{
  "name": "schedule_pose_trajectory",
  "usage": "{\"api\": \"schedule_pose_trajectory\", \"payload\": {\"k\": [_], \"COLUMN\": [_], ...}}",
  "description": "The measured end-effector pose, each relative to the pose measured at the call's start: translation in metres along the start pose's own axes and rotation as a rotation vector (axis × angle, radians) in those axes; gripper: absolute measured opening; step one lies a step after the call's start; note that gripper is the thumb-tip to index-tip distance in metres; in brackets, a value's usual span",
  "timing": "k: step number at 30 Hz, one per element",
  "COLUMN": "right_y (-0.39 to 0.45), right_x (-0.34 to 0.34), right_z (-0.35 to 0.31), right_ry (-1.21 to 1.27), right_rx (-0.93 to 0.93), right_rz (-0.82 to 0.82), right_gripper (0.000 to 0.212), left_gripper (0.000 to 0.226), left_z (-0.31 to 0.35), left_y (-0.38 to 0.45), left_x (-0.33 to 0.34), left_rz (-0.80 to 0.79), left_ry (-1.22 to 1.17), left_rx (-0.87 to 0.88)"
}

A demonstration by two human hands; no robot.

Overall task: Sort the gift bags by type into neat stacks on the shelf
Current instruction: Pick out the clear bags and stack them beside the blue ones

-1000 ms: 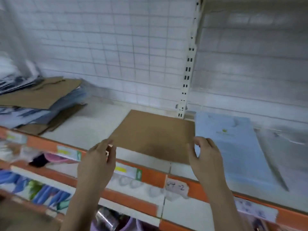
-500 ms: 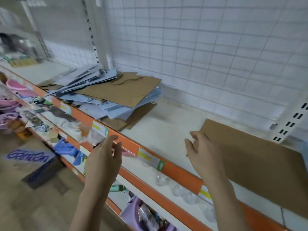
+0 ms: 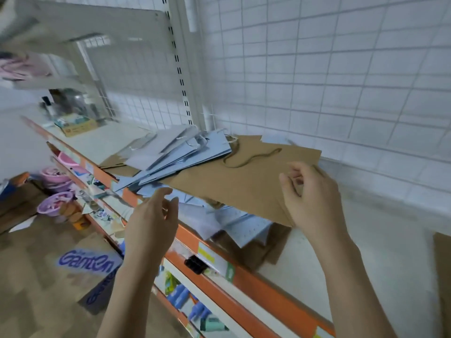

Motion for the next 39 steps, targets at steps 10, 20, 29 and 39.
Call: {"api": "schedule_pose_trajectory", "payload": {"k": [10,20,29,39], "right_y": [0.024,0.06,0.077,0.077], "right_x": [0.13,0.239,0.319,0.327], "right_z": [-0.082,-0.138,-0.175,-0.163], "right_ry": [-0.042,-0.16,-0.222,-0.354], "right_rx": [-0.114,0.013,0.19,0.341], "right_rz": [-0.17,0.014,-0.006,0.072], "right_gripper": [0.037,0.032,0.034,0.034], "left_gripper": [0.021,0.017,0.042,0.075], "left_z": [-0.127,-0.226,-0.312,-0.305], "left_y": [0.075,0.21,0.291,0.317], "left_x": [0.02,0.06,0.088,0.144], "left_rz": [0.053,-0.037,-0.25,-0.509], "left_ry": [-0.072,-0.254,-0.214,-0.215], "left_rx": [-0.158,-0.022,-0.016,-0.04]}}
Point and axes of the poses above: each hand's wrist, its own y-axis towards the middle knuckle, its own x-axis out of the palm, z = x × y, the point moved 7 cm from there along y, towards the middle knuckle, and after that the axes turned 3 degrees about x, right-handed, at the moved point
